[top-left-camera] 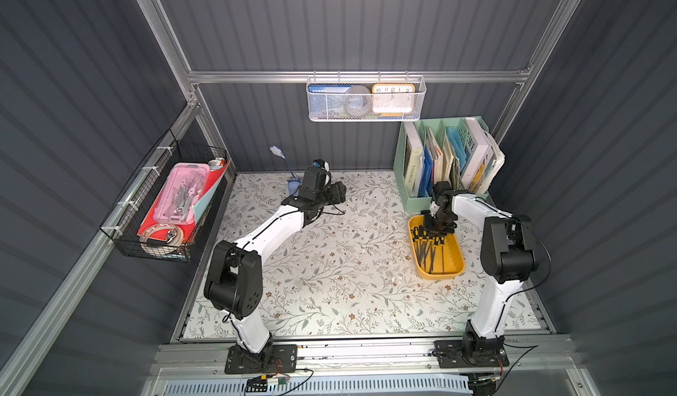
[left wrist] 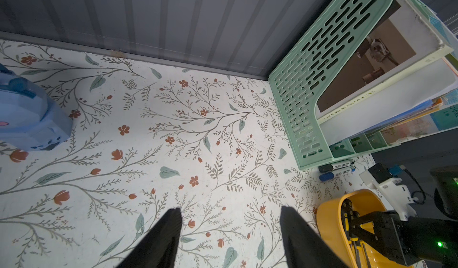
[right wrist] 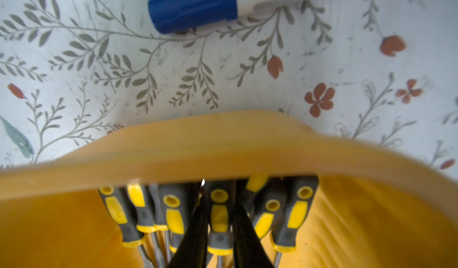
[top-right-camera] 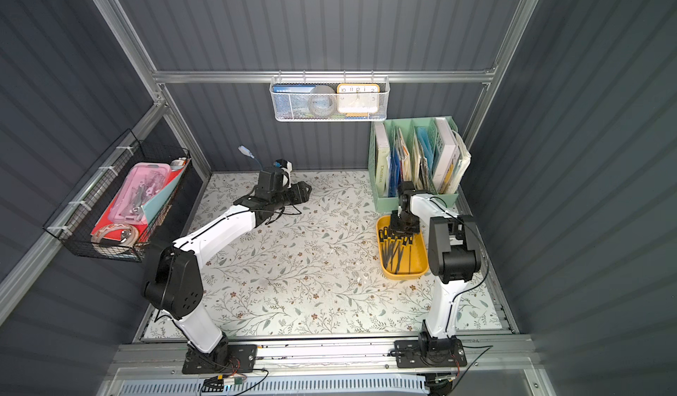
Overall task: Take the file tool out of the storage box
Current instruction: Pick up the file tool from the storage box, then place the file tool at the center of the board.
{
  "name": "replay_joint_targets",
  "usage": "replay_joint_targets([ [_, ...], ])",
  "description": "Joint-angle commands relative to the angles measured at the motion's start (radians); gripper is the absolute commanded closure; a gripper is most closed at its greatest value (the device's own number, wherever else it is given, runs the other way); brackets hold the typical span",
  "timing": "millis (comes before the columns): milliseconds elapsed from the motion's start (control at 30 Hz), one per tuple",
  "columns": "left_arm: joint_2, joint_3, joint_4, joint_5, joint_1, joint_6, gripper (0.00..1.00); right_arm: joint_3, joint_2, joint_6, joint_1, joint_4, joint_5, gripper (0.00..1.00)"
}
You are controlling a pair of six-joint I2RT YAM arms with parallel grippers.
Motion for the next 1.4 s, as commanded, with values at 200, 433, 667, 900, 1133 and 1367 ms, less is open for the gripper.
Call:
replay_joint_targets([
  [200, -0.03, 0.01, -0.042, -0.037, 0.007, 0.001, 0.32, 0.074, -0.092, 0.014, 0.004, -0.072, 0.041, 0.91],
  [433, -0.035, 0.017, -0.042, -0.033, 0.022, -0.006, 0.31, 0.164, -0.212, 0.035, 0.072, -0.155, 0.044, 0.93],
  [667, -0.032, 0.011, -0.046, -0.03, 0.028, -0.006, 0.31, 0.186, -0.218, 0.17, 0.255, -0.18, -0.039, 0.93],
  [900, -0.032, 0.005, -0.052, -0.026, 0.028, -0.007, 0.31, 0.168, -0.097, 0.278, 0.369, -0.149, -0.003, 0.94],
  [1133, -0.039, -0.008, -0.06, -0.03, 0.028, -0.006, 0.31, 0.166, 0.008, 0.305, 0.394, -0.153, 0.02, 0.94],
  [1367, -0.025, -0.008, -0.062, -0.029, 0.029, 0.001, 0.31, 0.155, 0.069, 0.293, 0.397, -0.14, 0.021, 0.93],
])
